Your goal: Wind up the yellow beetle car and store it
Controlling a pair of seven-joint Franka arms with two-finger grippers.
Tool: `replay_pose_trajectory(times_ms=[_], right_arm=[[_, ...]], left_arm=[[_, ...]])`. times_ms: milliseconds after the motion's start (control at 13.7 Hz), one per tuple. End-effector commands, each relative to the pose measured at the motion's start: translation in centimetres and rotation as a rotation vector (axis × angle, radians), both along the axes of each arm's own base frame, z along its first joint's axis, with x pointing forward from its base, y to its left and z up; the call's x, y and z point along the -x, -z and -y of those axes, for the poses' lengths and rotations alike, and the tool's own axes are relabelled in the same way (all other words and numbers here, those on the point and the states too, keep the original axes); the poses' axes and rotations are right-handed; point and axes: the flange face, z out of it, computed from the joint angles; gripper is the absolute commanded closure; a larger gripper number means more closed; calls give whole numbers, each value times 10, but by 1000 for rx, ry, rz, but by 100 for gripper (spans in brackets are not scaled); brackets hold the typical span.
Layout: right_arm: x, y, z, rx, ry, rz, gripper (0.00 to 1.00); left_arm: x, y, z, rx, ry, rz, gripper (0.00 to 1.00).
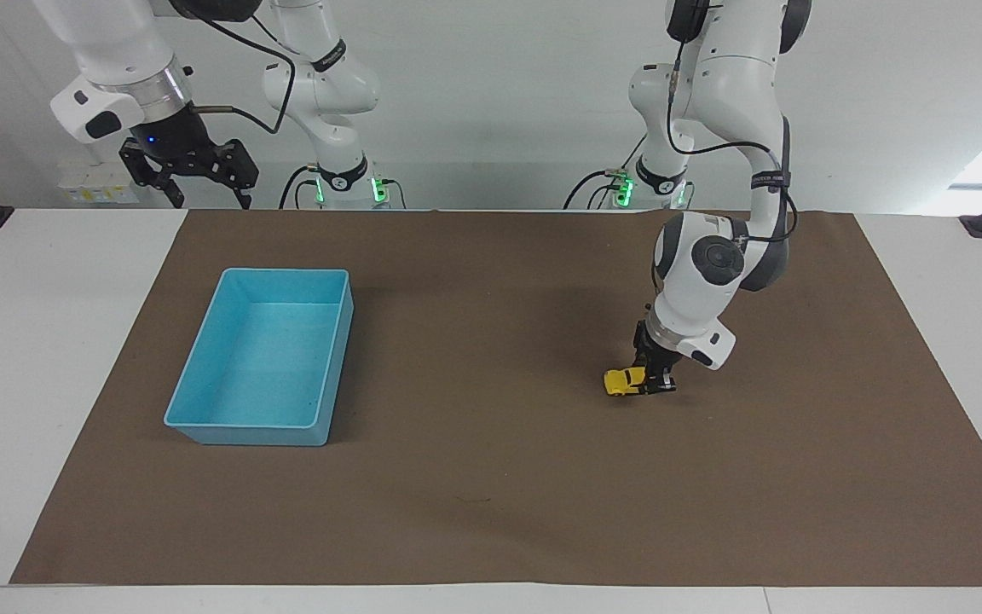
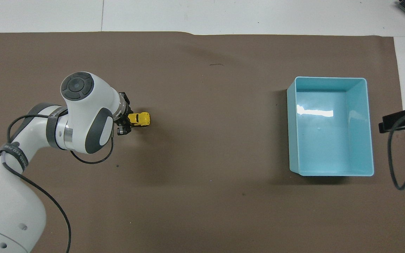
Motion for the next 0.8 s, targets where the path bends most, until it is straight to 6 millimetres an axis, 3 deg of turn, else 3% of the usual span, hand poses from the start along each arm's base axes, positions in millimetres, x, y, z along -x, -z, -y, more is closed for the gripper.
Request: replay_pose_trajectory(times_ms=[0, 439, 732], right_arm=[[4, -4, 1, -14, 9, 1, 0], [4, -5, 1, -14, 9, 2, 0], [4, -4, 1, -14, 9, -1, 0]], left_arm=[[-6, 27, -36, -2, 6, 22, 100], [-15, 28, -73, -2, -5, 27, 100], [-15, 28, -75, -3, -8, 29, 96]])
